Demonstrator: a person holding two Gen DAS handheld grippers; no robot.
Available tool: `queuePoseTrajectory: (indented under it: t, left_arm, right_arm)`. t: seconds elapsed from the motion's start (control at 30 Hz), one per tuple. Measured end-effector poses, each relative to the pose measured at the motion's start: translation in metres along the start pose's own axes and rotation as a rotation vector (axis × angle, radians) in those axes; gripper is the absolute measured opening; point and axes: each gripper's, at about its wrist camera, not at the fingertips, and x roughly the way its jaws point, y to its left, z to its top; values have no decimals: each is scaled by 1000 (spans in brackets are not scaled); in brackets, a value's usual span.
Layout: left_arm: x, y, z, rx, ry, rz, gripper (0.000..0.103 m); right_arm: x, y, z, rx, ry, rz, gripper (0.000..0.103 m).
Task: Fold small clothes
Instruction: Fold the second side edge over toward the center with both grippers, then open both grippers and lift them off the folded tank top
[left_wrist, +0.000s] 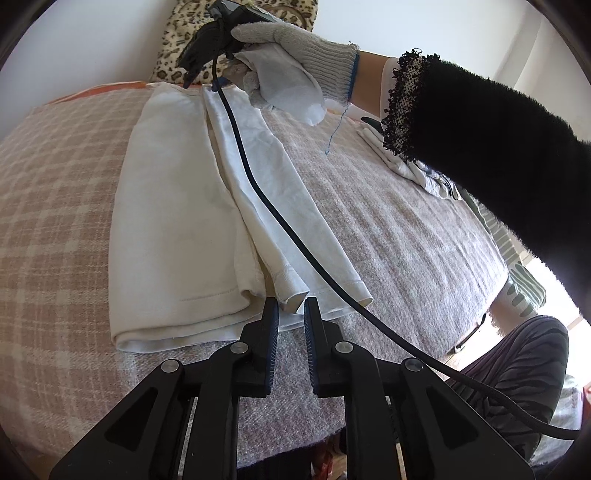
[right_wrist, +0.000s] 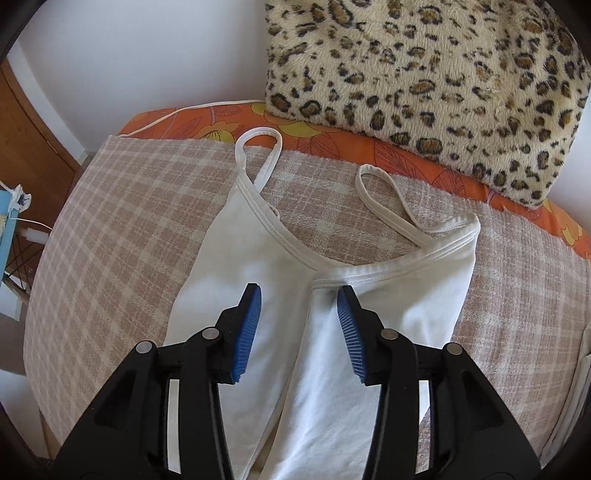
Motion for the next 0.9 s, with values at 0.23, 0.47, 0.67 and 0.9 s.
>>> queuePoseTrajectory:
  t: [0.23,0.47,0.67,0.9]
  left_arm:
    - [-28,3,-7,21,-44,2,14]
    - [-54,23,4,-7,-99,38,14]
    - [-66,59,19,-71,-90,72,31]
    - [-54,91,28,-174,-5,8,42]
  right_arm:
    - [-50,-22,-17,40,-63,59,49]
    - [-106,-54,-82,96,-102,89,49]
    - [-145,-62,-161,122,-101,83,49]
    - [-154,-54,-242,173,-34,150,49]
